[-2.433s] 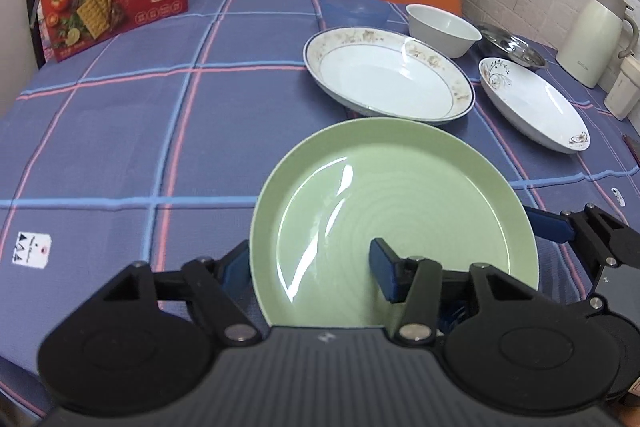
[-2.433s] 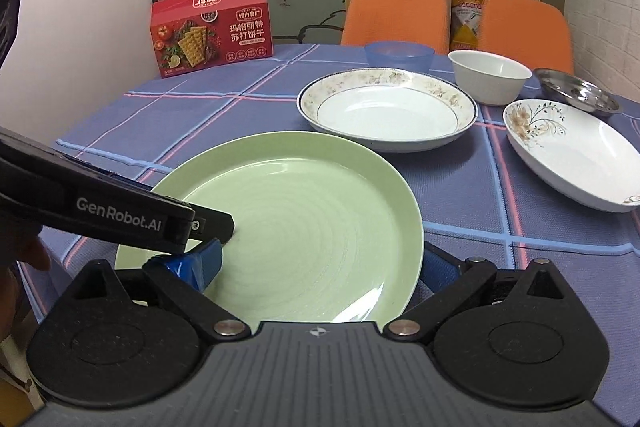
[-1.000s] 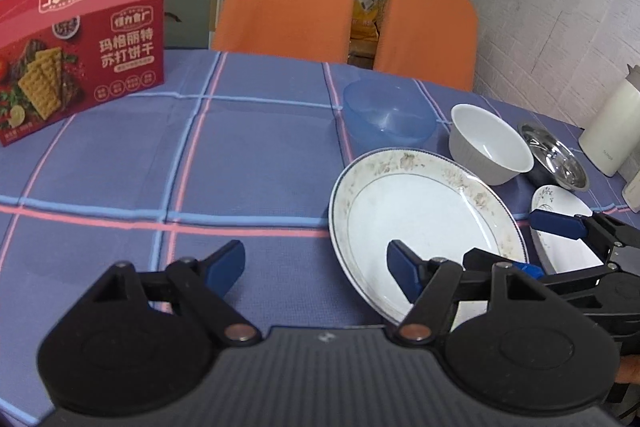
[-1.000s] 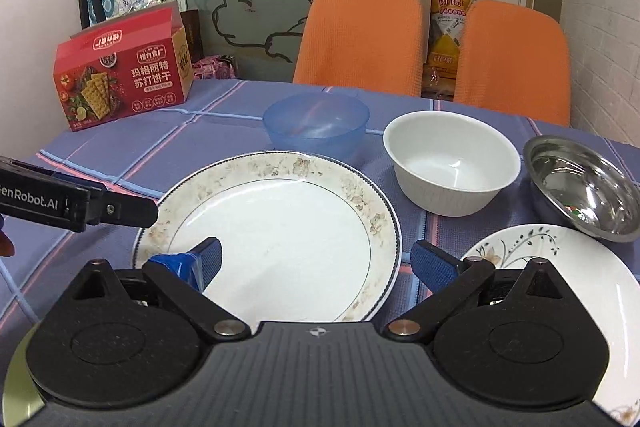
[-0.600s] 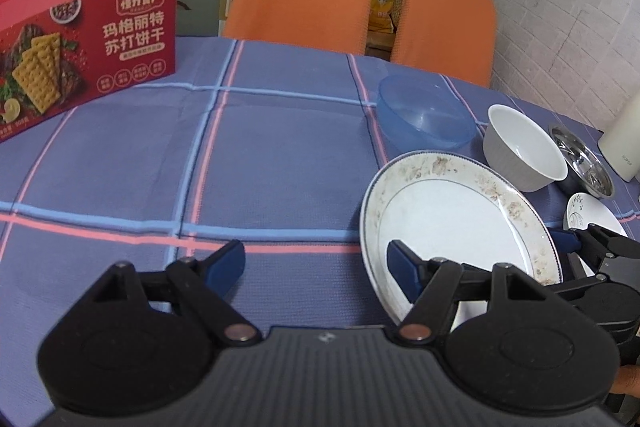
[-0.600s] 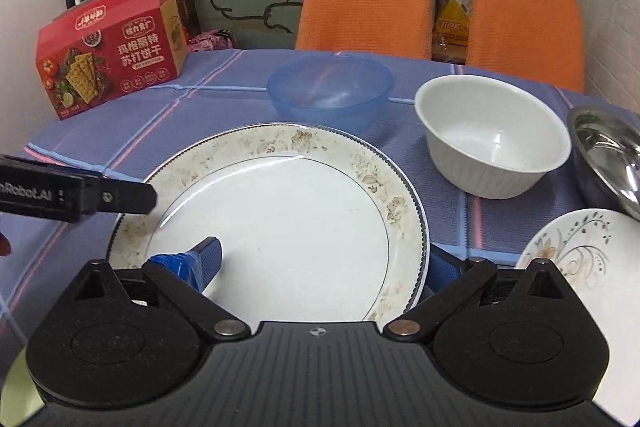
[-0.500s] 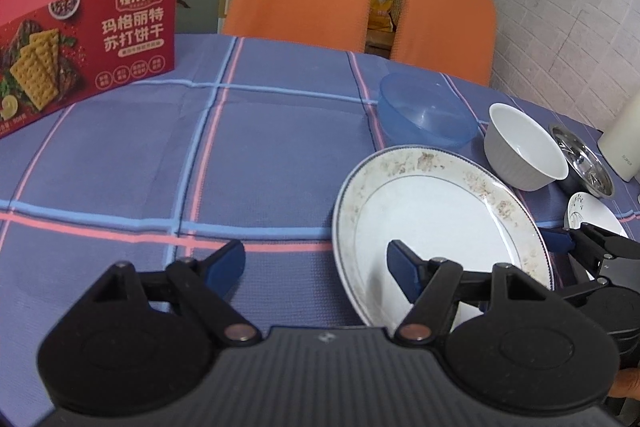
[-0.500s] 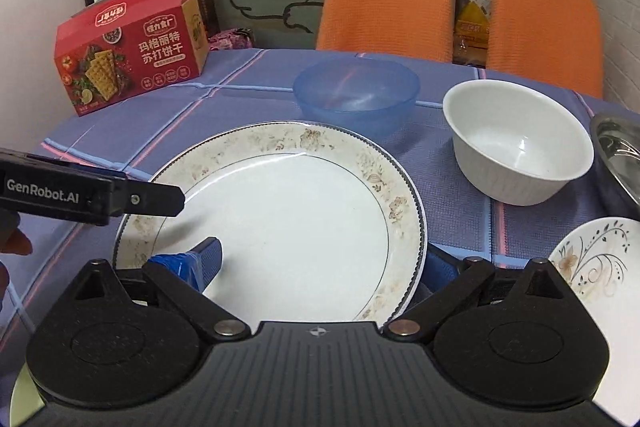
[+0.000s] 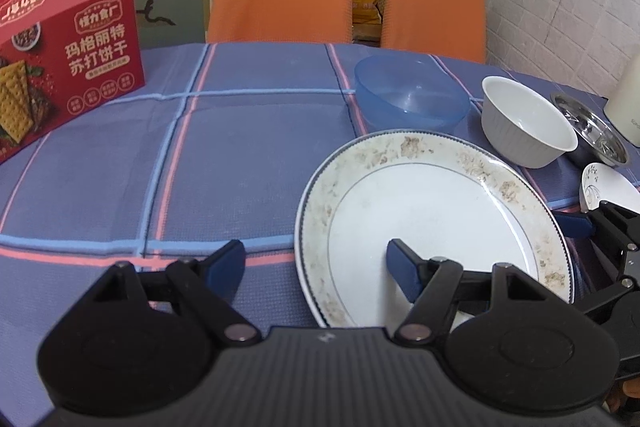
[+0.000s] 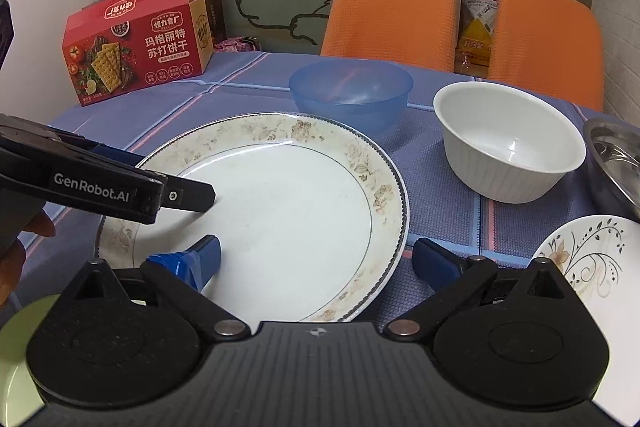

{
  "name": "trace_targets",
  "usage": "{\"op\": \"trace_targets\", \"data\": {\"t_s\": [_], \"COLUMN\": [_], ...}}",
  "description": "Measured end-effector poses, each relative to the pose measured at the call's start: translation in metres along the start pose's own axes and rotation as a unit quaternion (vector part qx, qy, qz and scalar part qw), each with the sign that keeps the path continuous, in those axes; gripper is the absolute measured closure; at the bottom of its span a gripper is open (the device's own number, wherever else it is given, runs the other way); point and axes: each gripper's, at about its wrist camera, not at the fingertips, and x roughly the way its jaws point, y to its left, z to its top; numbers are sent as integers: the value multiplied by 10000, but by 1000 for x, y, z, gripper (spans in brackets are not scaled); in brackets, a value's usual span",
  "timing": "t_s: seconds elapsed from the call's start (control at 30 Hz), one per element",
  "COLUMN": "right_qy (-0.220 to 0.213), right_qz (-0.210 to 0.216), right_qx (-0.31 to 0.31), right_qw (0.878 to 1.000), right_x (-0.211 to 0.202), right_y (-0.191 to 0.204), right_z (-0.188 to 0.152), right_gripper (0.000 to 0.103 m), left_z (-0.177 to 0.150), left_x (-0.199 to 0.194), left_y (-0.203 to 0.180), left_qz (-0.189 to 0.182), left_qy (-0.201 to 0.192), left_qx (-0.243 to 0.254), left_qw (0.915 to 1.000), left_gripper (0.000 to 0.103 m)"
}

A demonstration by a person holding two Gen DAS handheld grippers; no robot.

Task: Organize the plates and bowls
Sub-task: 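Close the left tool on the rim of the gold-rimmed white plate, then carry the gold-rimmed plate with the left tool onto the green plate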

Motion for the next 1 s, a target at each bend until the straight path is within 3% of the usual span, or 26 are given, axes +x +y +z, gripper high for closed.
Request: {"op": "trace_targets", "data": {"t_s": [0.23, 0.6, 1.0], "right_qy": [197, 163, -392], "right_qz": [251, 258, -7], "right_qx": [-263, -55, -76], "right_qw": [9991, 9995, 9992], "right_x": [1, -7, -69], "right_y": [12, 11, 33], "right_z": [3, 5, 6], "right_gripper": [12, 15, 15], "left_z": [0, 4, 0], "left_x": [-1, -8, -72], "left_y": [-10, -16, -30], "left_qz": [-196, -90, -170], "left_qy": [27, 128, -432], "left_qx": [112, -38, 71], "left_qw": [9997, 9999, 9989], "left_gripper": [51, 64, 66]}}
